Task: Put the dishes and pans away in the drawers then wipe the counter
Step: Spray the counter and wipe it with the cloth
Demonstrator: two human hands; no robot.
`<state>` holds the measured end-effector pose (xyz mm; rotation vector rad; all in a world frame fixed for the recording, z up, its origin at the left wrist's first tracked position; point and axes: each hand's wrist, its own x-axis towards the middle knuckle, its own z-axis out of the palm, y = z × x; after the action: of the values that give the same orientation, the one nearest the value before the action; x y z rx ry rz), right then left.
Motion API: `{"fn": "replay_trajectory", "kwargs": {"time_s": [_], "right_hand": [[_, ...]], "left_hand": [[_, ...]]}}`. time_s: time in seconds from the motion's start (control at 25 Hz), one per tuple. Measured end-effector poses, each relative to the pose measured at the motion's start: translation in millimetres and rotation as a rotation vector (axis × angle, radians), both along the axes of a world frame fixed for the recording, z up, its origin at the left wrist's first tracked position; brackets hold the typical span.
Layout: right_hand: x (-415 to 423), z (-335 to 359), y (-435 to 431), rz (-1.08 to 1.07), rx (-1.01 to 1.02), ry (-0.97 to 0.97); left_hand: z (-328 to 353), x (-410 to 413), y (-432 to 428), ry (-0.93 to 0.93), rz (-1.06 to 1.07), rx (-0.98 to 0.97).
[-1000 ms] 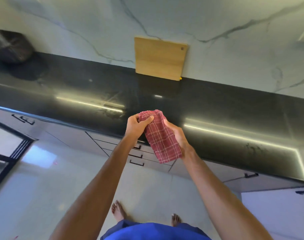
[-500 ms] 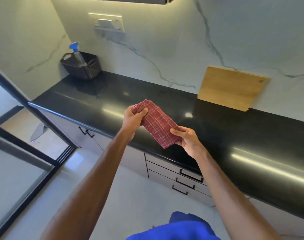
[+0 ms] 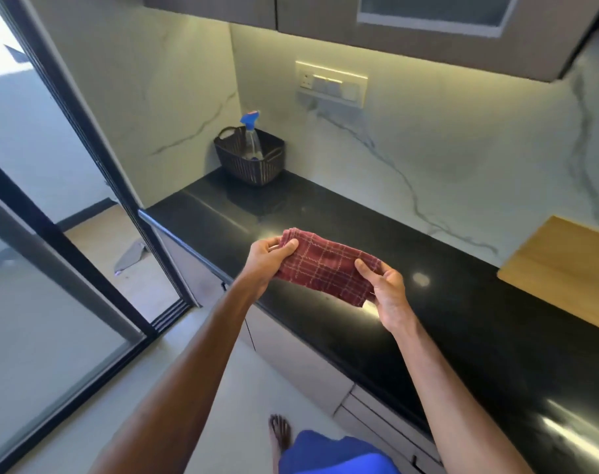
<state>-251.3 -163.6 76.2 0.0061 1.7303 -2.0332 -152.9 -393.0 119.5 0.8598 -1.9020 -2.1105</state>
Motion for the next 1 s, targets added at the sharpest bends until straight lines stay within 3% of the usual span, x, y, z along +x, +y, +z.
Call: {"fn": "replay_trajectory", "kwargs": {"time_s": [0.44, 0.6, 0.72, 0.88, 1.0], "right_hand": [[-94.9, 7.5, -209.8, -0.058, 0.126, 0.133], [-121.0, 2.3, -269.8, -0.108, 0.089, 0.059], [-134.1, -5.6, -316.5, -0.138, 0.067, -0.006], [-138.4, -16.7, -395.4, -0.170, 0.011, -0.096], [-145.4, -15.7, -461.1, -0.186, -0.061, -0.158]], "left_hand": [[10.9, -116.8, -206.2, -0.002, -0.021, -0.659], [3.7, -169.7, -278.2, -0.026, -0.144, -0.742], [-2.8, -212.8, -343.4, -0.099, -0.213, -0.597], [-18.0, -251.6, -436.7, -0.207, -0.263, -0.159], [-20.5, -274.5, -494.8, -0.164, -0.264, 0.175]]}}
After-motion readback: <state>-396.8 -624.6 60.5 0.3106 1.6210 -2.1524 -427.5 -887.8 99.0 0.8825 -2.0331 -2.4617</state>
